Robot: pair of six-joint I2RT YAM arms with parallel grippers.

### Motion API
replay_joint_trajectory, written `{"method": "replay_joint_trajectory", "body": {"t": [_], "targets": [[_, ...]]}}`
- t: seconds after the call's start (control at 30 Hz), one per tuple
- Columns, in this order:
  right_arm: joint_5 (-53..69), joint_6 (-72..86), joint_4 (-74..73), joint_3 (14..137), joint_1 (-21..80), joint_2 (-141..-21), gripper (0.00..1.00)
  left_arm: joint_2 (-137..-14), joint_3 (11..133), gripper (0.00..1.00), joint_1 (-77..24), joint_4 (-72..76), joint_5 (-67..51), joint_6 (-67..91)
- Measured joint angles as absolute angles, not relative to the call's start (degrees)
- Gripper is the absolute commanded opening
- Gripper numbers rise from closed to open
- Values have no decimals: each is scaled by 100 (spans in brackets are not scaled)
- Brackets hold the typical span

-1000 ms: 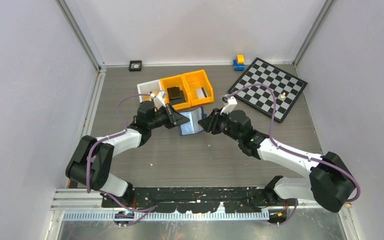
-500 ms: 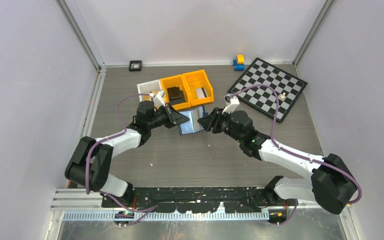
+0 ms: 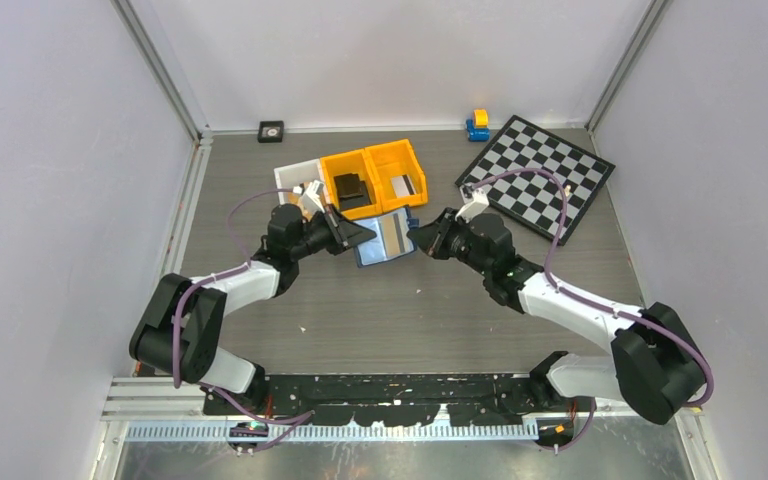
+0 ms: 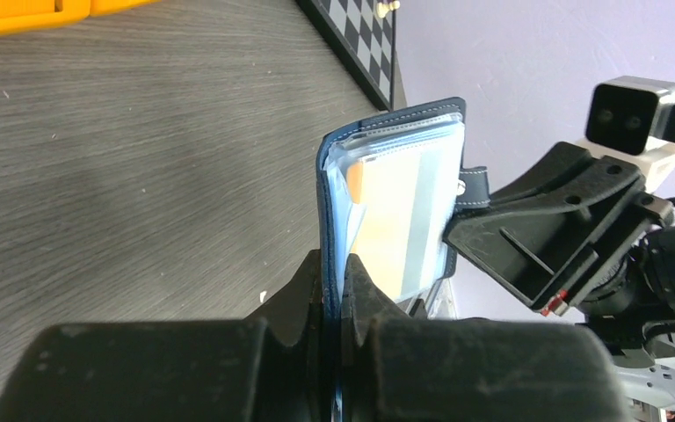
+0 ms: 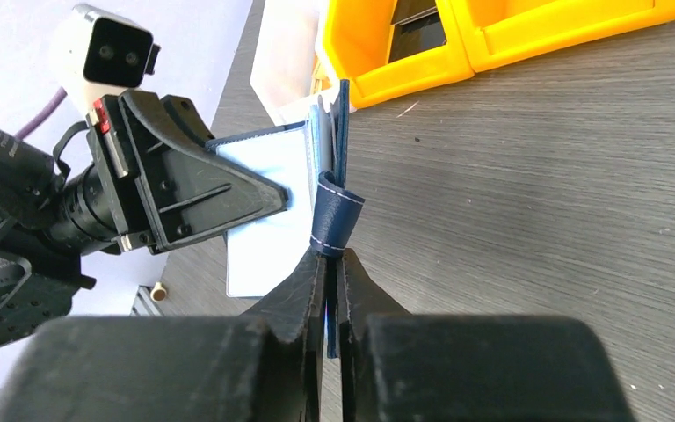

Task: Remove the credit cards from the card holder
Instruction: Remove the credit card from the card holder.

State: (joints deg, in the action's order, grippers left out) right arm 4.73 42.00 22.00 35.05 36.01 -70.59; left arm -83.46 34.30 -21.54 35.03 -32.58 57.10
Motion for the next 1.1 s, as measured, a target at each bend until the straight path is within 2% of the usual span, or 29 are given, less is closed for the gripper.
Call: {"method": "replay_joint_trajectory", "body": {"t": [0.07, 0.17, 0.3, 0.43, 0.5, 0.57, 0.73, 0.83, 0.97, 1.1], "targets": [[591, 4318, 2255, 3503, 3489, -7111, 23, -8346, 3400, 0, -2143, 3629, -3262, 5760], [808, 4495, 2379, 3500, 3339, -7201, 27, -8344, 3380, 0, -2132, 3791, -3282, 5828], [987, 4633, 2495, 3500, 3238, -7345, 26, -8340, 3378, 0, -2134, 3959, -3343, 5857], [1146, 4720, 2591, 3500, 3205, -7404, 14, -8333, 3354, 1, -2132, 4032, -3361, 5861], [1247, 4772, 2679, 3496, 3192, -7404, 5, -8333, 3347, 7, -2130, 4047, -3365, 5872], [1337, 4807, 2832, 3468, 3170, -7404, 2, -8333, 3345, 17, -2123, 4073, -3376, 5916], [1577, 5035, 3393, 3173, 3081, -7402, 1, -8333, 3341, 43, -2126, 4305, -3489, 6018], [1706, 5240, 3688, 2980, 3004, -7402, 0, -8335, 3341, 54, -2128, 4425, -3575, 6104], [1837, 5424, 3968, 2906, 2950, -7400, 0, -8385, 3341, 62, -2145, 4635, -3682, 6169], [1931, 5513, 4202, 2902, 2945, -7397, 1, -8477, 3341, 63, -2215, 4718, -3730, 6184]]}}
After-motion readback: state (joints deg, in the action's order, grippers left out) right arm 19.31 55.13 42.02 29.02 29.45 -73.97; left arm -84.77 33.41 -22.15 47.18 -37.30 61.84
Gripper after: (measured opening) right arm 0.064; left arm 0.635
